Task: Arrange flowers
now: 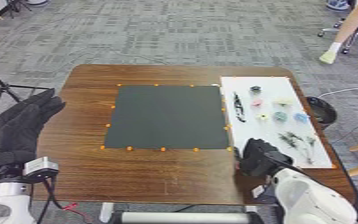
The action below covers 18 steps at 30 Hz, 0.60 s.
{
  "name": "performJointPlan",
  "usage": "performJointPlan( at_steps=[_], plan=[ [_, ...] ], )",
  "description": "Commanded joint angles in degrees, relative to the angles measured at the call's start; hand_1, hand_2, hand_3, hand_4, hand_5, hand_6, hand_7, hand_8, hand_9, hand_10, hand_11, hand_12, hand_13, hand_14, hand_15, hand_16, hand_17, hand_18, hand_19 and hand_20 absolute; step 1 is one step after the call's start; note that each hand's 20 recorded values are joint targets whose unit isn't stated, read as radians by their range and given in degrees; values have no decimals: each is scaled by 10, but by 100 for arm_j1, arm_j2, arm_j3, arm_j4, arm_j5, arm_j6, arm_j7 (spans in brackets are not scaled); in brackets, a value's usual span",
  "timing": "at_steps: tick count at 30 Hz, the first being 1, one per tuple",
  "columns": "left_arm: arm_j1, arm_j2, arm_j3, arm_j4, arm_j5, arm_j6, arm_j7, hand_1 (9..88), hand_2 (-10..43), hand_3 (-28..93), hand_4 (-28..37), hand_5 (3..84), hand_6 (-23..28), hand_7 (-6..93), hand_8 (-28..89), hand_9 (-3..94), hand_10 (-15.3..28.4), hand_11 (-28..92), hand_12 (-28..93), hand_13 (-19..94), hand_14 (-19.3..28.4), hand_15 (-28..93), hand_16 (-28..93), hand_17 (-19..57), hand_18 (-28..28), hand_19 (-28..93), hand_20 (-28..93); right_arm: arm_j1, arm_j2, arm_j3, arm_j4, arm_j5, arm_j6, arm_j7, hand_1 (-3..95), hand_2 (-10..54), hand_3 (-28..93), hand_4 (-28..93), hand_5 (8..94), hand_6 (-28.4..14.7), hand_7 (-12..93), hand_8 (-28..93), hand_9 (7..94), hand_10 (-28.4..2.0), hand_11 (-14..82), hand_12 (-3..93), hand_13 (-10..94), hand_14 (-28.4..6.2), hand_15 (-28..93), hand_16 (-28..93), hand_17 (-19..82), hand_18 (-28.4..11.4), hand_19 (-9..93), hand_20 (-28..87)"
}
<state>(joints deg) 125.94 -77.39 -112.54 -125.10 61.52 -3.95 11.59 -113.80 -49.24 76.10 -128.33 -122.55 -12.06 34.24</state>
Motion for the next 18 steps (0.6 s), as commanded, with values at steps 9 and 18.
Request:
performJointPlan(
  at_steps=[9,18],
  plan=[
    [35,-37,-21,-16,8,-29,-17,323,-40,665,-177,496,47,114,-63,477,151,203,117,372,194,239,0,69,133,130,206,62,44,-331,164,-675,-62,-221,582,-95,538,48,792,-31,277,283,930,-104,343,307,937,1,612,243,670,-117,932,452],
    [-11,8,0,8,3,-30,-20,323,-40,666,-177,497,49,114,-63,476,151,204,117,372,194,240,0,69,133,131,206,339,3,-51,107,-377,336,-219,581,-95,543,50,787,-32,289,276,929,-102,348,306,937,3,616,241,673,-117,932,454]
  ],
)
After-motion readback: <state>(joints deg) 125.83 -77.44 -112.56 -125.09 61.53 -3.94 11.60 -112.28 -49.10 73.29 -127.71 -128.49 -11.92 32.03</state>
